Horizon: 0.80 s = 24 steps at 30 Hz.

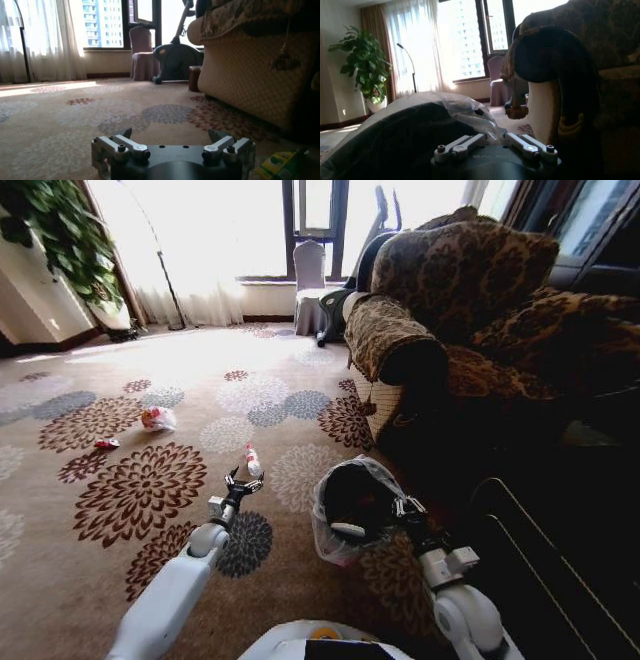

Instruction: Pick up the trash from the ground and place it into the trash bin.

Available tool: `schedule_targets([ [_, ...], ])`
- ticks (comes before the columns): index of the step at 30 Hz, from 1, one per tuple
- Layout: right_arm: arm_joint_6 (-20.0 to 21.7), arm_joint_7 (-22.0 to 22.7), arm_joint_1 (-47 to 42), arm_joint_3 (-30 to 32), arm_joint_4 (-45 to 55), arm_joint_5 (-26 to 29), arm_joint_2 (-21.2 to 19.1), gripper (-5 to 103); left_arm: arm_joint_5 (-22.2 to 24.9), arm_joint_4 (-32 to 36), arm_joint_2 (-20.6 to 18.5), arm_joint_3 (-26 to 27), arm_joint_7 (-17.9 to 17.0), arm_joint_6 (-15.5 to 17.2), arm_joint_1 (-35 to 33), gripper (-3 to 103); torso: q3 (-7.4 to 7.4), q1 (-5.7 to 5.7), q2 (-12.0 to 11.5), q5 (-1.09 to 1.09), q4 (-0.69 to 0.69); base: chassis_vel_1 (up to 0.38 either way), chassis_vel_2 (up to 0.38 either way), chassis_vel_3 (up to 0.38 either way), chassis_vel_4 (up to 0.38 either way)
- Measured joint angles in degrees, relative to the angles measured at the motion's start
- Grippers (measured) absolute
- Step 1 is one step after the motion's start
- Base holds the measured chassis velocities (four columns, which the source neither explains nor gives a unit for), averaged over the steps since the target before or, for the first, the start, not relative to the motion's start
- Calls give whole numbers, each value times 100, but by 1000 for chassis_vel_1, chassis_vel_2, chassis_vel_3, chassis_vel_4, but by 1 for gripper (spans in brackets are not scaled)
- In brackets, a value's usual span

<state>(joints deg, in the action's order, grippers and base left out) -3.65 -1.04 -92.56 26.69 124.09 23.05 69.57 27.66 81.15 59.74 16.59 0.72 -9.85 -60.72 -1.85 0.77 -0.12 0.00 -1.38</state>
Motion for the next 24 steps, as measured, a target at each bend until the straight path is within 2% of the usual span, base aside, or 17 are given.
schedule_targets([
  [20,-153,0,-190,-120,59,-83,109,0,-82,-471,-139,-322,408,-31,298,100,0,0,0,1,1,-87,-94,-93,-92],
  [24,-175,1,-226,-130,67,-102,99,0,-43,-591,-110,-458,477,-131,358,100,0,0,0,0,3,-141,-134,-113,-114],
])
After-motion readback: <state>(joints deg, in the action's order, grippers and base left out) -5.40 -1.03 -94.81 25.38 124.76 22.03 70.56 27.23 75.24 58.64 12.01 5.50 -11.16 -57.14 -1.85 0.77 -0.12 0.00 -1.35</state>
